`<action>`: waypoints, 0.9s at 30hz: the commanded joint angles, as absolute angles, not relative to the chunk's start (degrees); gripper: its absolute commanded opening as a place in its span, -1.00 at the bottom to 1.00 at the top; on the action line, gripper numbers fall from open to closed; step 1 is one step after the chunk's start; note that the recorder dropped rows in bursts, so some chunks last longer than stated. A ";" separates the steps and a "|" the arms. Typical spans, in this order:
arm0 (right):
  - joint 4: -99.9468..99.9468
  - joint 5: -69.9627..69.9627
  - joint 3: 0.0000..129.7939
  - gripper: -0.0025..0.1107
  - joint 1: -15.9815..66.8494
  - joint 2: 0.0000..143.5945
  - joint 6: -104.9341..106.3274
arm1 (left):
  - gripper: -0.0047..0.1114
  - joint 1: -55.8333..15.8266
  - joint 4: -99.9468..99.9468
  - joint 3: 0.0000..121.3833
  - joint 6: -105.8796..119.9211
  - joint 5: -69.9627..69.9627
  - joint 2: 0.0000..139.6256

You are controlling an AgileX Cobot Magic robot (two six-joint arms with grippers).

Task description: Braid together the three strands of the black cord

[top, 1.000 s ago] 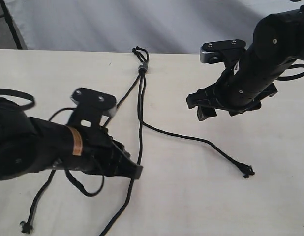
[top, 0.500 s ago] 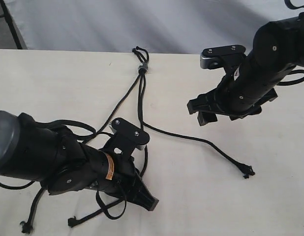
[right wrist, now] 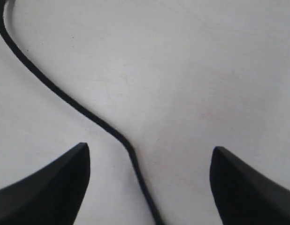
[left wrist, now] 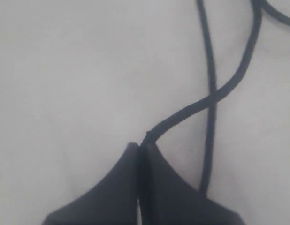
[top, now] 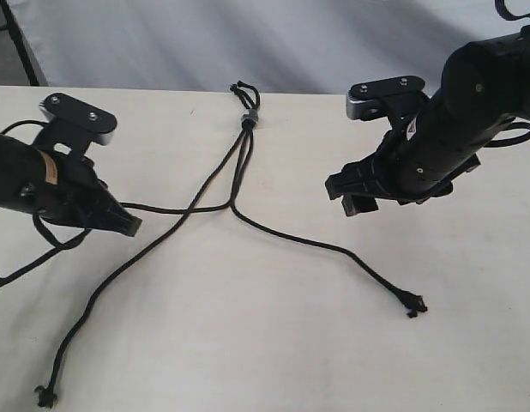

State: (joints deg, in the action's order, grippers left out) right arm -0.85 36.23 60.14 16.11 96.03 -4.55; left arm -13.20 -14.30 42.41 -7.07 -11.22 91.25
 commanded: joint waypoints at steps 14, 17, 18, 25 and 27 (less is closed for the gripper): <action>-0.86 32.99 59.91 0.24 16.09 95.55 -3.61 | -0.92 -15.45 -13.16 39.08 -11.87 -7.04 106.04; -0.86 32.55 59.91 0.24 16.09 95.55 -3.61 | -0.92 -22.87 -10.10 39.08 -11.87 -10.60 105.98; -0.86 32.39 59.91 0.24 16.09 95.55 -3.61 | -0.92 -25.34 -9.42 39.08 -11.87 -11.16 105.98; -1.09 32.41 59.91 0.24 16.09 95.55 -3.51 | -0.92 -45.66 -8.17 41.67 -11.99 -11.40 105.98; -1.36 32.70 59.91 0.24 16.09 95.55 -3.51 | -0.92 -48.13 -8.17 43.56 -11.99 -13.00 105.52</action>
